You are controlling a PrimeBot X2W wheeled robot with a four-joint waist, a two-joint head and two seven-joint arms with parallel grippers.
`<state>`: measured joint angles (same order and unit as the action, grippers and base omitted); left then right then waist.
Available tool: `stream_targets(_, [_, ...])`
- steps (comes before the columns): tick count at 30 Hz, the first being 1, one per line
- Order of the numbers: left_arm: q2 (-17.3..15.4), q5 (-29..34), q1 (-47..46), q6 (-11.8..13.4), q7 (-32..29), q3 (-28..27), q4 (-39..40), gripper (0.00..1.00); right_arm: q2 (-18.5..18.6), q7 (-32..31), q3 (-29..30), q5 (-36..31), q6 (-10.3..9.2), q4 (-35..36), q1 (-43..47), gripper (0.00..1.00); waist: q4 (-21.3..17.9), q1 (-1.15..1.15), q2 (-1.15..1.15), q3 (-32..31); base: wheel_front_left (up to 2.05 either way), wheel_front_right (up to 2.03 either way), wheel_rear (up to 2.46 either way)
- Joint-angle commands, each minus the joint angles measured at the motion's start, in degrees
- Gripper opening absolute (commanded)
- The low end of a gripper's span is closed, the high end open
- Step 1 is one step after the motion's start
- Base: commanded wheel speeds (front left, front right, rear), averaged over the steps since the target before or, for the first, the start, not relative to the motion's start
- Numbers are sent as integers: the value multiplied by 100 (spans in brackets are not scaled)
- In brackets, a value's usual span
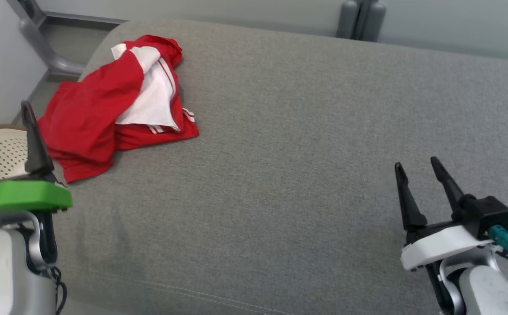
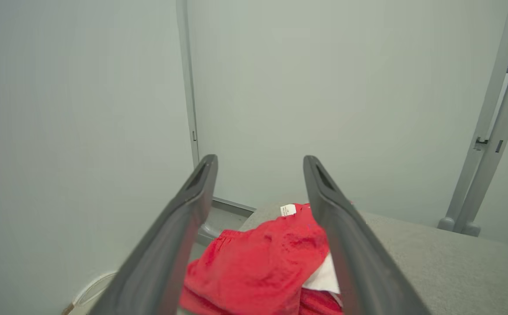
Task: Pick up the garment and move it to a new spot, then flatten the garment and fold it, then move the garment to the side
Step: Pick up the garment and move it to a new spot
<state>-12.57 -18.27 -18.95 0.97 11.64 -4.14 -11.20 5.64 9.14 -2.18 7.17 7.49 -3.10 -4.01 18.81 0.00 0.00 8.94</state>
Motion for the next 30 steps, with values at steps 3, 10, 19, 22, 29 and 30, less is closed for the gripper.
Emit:
stream_targets(3, [-180, -74, -641, -62, -65, -59, -114, 100, 108, -15, 197, -29, 0, 187, -237, 100, -890, 0, 0, 1045, 0, 0, 0])
stream_targets(10, [-506, -229, -1769, -259, -140, -123, -808, 100, 166, 60, 580, -82, 0, 414, -476, 100, -1417, 0, 0, 1748, 0, 0, 0])
stream_targets(19, [-871, -503, -2620, -502, -456, -187, -1961, 100, 187, 148, 738, -48, 0, 505, -629, 100, -1694, 0, 0, 2256, 0, 0, 0])
stream_targets(22, [-945, -507, -2706, -495, -630, -176, -2319, 100, 204, 169, 762, -48, 0, 514, -626, 100, -1707, 0, 0, 2325, 0, 0, 0])
stream_targets(29, [-989, -655, -2720, -525, -963, -143, -3154, 100, 217, 151, 772, -78, 0, 536, -661, 100, -1704, 0, 0, 2331, 0, 0, 0])
stream_targets(30, [-990, -665, -2718, -531, -1004, -123, -3253, 100, 213, 142, 763, -84, 0, 543, -662, 100, -1704, 0, 0, 2327, 0, 0, 0])
